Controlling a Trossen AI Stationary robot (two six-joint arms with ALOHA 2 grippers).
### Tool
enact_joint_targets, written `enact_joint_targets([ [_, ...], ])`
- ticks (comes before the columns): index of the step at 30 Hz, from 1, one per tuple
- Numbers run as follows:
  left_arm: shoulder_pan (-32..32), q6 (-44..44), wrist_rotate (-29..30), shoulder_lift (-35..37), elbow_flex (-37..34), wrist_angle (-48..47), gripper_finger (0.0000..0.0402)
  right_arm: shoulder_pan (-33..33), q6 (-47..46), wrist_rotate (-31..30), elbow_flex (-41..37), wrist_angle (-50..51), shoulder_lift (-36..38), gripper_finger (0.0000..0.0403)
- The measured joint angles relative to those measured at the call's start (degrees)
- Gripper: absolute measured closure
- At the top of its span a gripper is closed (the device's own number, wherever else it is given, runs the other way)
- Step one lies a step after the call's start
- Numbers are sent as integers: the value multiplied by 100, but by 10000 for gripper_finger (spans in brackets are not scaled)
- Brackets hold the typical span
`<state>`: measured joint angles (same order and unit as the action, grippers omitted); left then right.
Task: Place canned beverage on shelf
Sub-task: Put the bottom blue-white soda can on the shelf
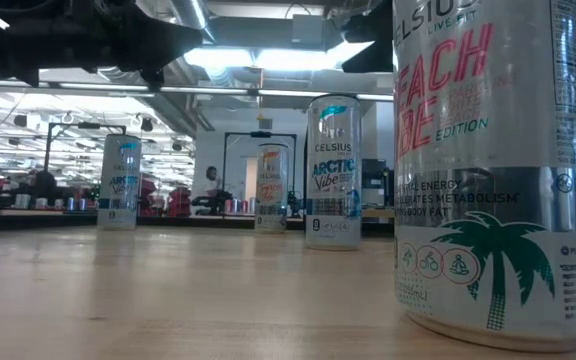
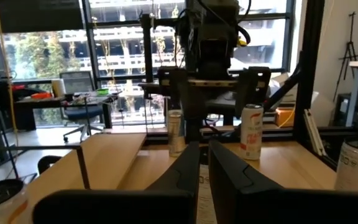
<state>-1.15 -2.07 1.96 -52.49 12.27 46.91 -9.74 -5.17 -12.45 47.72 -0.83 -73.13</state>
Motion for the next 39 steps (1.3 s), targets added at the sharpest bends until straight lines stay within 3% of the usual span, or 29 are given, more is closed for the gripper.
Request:
enact_joint_targets([
  [9,164,108,41,0,0,-97,388,-2,-19,4,59,68,-31,9],
  [16,162,42,58,0,0,-29,388,0,-210,-406,59,-81,-494,16],
  [29,162,38,179,0,0,16,388,-2,-508,-452,55,-344,-1399,38],
  [33,162,42,179,0,0,14,388,-2,-347,-459,55,-435,-1404,72],
  [39,160,36,201,0,0,29,388,0,-59,-439,53,-321,-1266,189],
])
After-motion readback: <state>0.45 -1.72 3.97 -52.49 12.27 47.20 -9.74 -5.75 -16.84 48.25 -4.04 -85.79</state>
